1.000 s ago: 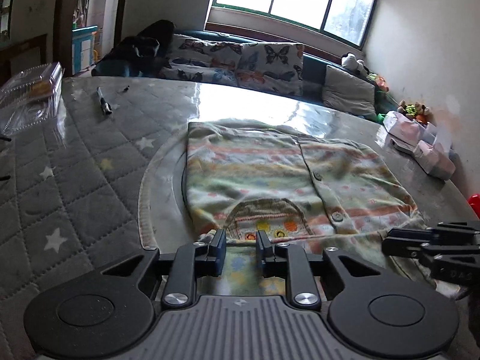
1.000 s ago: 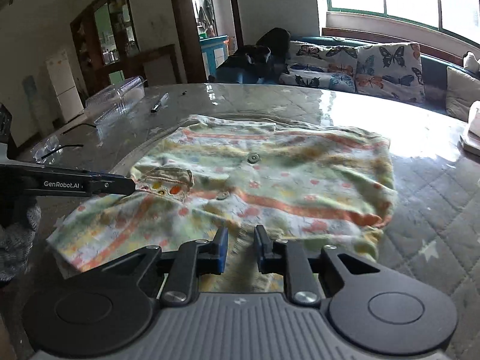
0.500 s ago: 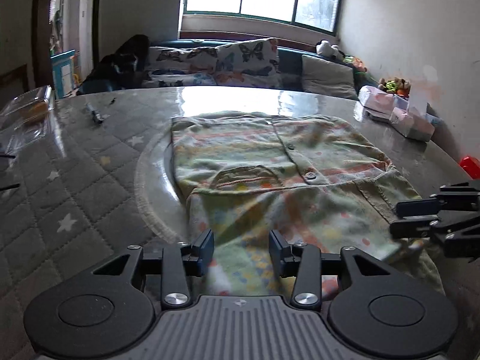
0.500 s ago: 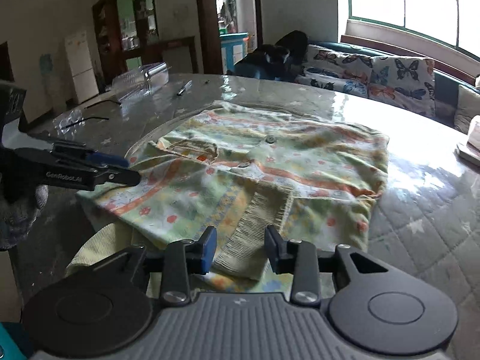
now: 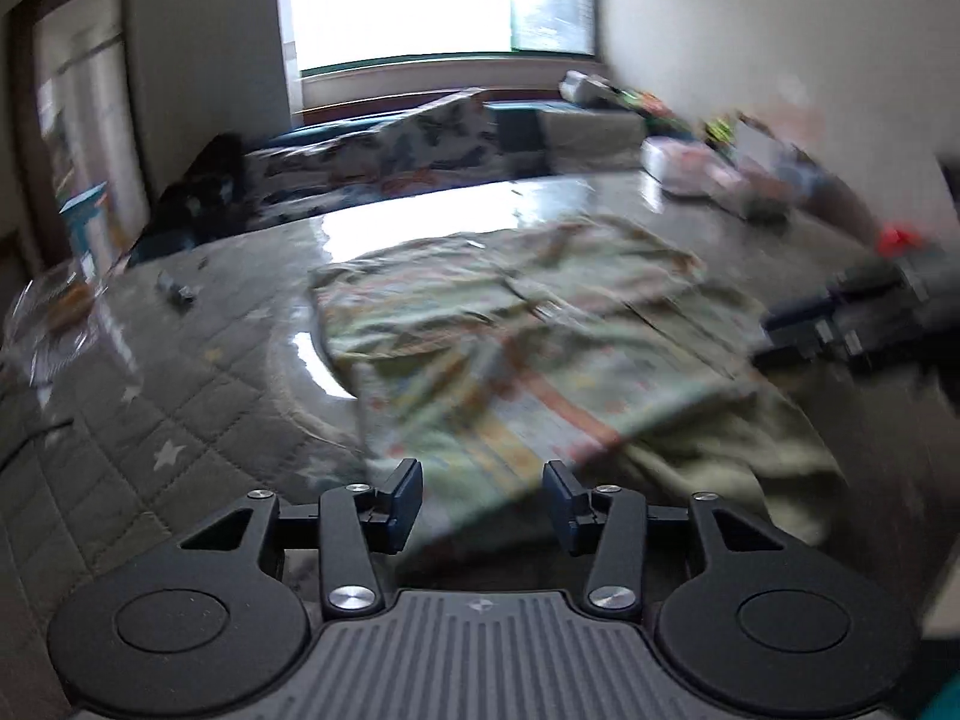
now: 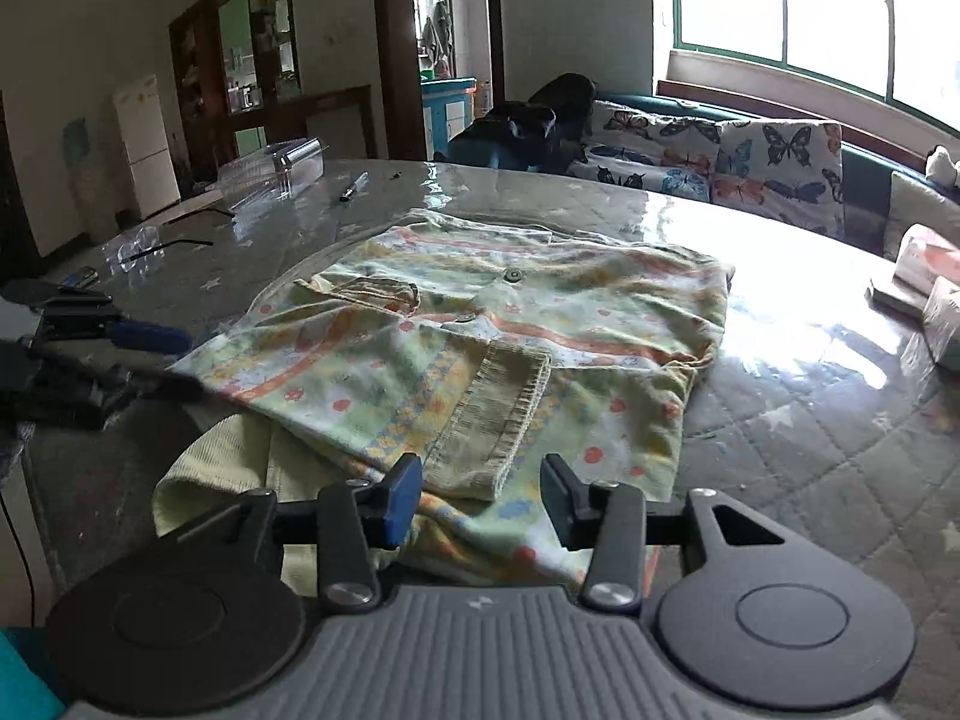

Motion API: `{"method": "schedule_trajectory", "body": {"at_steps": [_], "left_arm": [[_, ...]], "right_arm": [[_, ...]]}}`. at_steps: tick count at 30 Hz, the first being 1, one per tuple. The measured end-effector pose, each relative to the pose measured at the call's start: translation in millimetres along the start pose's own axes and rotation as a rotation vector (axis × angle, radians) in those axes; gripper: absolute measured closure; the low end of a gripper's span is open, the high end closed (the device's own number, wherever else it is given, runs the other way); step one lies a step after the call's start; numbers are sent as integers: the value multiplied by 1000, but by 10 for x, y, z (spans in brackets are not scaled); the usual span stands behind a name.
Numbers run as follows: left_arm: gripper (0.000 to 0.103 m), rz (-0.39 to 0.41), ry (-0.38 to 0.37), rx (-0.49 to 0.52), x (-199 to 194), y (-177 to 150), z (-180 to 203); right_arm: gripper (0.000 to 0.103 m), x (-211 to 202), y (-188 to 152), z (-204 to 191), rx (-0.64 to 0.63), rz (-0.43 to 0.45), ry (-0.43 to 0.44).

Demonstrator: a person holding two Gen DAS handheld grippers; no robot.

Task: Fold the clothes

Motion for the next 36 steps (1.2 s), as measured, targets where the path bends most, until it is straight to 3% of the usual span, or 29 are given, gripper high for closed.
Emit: {"method": "schedule_trajectory", "body": {"at_steps": [8,15,18,20,22,25,29,33,36], "left_arm": [[46,76,-23,326,-5,-253,538],[44,159,-26,578,28,-408,932],[44,181,-64,585,43,-379,960],[51,189,-87,580,54,-352,965],[75,191,-109,556,62,-308,957],[89,188,-138,476,55,-175,901],[92,174,-151,315,70,110,740],[92,165,-180,217,117,339,617],[92,160,-188,180,158,448,561]], "right_arm": [[42,-147,-113,-58,-20,-10,-18],[42,-249,-218,-61,-18,-22,-37],[41,-281,-255,-59,-27,-27,-44],[41,-300,-278,-56,-34,-31,-49],[41,-319,-299,-57,-44,-34,-53],[30,-347,-299,-102,-87,-34,-47],[30,-330,-250,-186,-148,-11,-29],[31,-233,-157,-272,-191,23,-5],[37,-99,-61,-322,-201,53,14]]}}
Point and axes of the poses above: each gripper's, at about its wrist camera, not at the fingertips, and x roughly the way its jaws point, z to its right, y to its top, the point moved 1 cm from there along x, roughly the way its jaws point, and after that the axes turned 9 degrees about -x, right-handed, at the moved point
